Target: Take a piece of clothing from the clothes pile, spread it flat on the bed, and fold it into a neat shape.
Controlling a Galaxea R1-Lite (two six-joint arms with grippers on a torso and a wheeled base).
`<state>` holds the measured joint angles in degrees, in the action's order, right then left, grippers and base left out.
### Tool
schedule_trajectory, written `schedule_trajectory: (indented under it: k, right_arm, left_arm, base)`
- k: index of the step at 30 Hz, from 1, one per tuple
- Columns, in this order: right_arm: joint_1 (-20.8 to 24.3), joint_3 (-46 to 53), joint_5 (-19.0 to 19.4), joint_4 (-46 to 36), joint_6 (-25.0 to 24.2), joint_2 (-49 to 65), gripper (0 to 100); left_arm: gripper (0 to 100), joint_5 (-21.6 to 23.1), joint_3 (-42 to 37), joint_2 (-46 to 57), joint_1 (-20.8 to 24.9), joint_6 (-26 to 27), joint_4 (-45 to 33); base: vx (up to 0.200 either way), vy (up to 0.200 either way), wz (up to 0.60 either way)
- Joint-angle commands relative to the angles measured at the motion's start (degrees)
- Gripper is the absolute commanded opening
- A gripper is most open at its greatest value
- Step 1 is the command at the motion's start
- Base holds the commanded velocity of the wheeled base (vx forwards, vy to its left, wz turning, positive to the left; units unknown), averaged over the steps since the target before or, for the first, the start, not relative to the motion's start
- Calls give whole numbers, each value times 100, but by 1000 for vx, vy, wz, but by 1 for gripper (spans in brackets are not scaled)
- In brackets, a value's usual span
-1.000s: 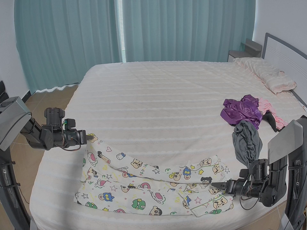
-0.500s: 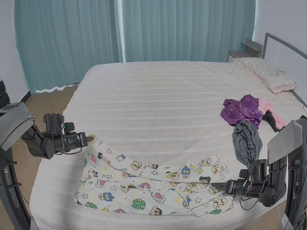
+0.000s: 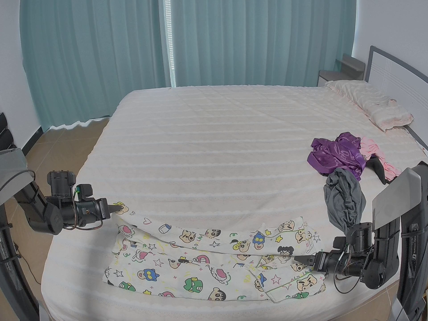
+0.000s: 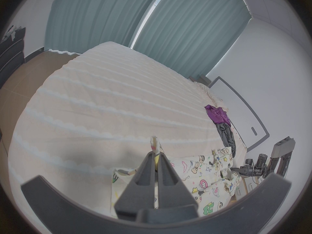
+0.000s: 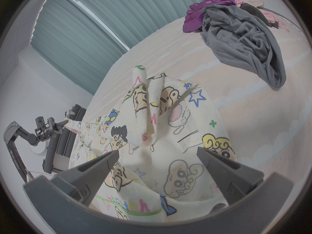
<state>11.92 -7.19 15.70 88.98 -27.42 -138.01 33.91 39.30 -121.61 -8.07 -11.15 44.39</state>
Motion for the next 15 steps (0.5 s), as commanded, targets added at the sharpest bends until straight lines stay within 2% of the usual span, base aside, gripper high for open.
schedule_trajectory:
  k: [1,4,15]
  right_arm:
    - [3,7,3,49,-1,-7,100]
    - [3,-1,3,49,-9,-15,100]
    - [3,-1,3,49,-9,-15,100]
  left_arm:
    - [0,19,-327,-108,-160,509,-9]
    - [0,19,-441,-346,-204,861,-26]
    - [0,71,-713,-504,-283,1309,-70]
  base:
    - [0,0,0]
    - [0,0,0]
    - [0,0,0]
